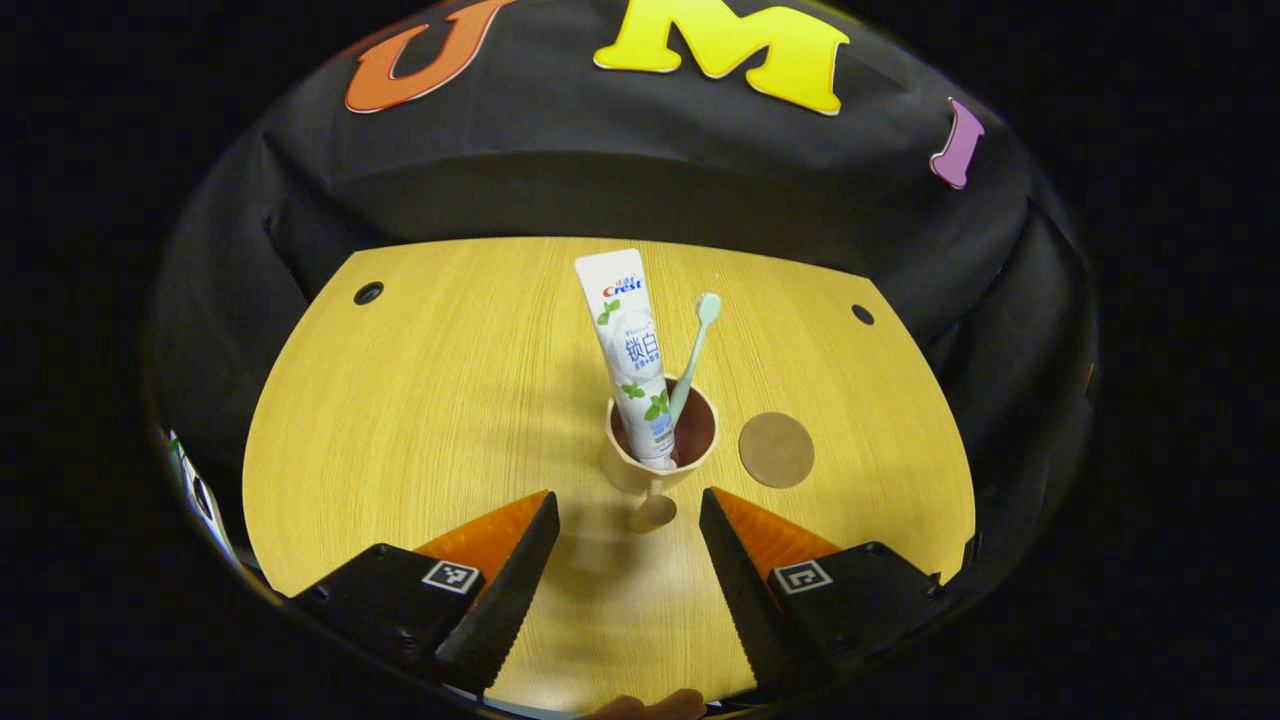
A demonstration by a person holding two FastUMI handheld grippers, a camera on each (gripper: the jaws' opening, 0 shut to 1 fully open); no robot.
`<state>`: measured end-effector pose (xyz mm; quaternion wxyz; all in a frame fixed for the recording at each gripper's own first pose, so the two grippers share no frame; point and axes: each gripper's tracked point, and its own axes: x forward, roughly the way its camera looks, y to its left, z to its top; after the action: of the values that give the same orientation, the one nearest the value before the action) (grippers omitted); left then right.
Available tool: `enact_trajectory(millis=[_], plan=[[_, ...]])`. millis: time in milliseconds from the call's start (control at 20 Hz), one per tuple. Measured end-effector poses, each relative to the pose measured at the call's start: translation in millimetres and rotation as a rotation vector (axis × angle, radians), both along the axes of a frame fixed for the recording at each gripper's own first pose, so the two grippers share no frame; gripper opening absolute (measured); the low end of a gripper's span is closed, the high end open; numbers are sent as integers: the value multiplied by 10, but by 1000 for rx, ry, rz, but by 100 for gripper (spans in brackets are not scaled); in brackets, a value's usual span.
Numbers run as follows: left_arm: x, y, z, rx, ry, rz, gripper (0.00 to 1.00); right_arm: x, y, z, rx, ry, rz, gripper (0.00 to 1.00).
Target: Put the toothbrush and toothpaste on the desktop into the cup, then pick up the cup and place it on the coaster on the desktop.
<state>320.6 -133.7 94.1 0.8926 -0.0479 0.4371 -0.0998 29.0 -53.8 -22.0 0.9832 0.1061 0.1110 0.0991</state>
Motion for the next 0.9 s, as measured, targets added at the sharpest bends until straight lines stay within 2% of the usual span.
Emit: enact_trajectory(millis=[100,200,500,600,700,800,850,900], plan=[[-33,-70,-174,24,88,-10,91,-36,-125,-152,12,35,-18,96],[51,-81,-275,74,125,-10,90,-23,-210,-244,36,54,-34,96],[316,-133,-507,239,256,-119,86,-97,-453,-629,80,130,-59,96],[354,-172,-545,245,309,-113,83,-109,-512,-690,117,139,-45,93],[405,-261,-563,235,344,-117,80,-108,-592,-703,152,137,-43,96],[455,-374,-564,217,379,-125,72,-76,-721,-733,171,142,-65,96],[487,-429,-554,210,392,-124,64,-77,-761,-760,179,150,-75,96],[350,-375,-641,210,401,-115,62,-65,-791,-766,192,156,-79,96]])
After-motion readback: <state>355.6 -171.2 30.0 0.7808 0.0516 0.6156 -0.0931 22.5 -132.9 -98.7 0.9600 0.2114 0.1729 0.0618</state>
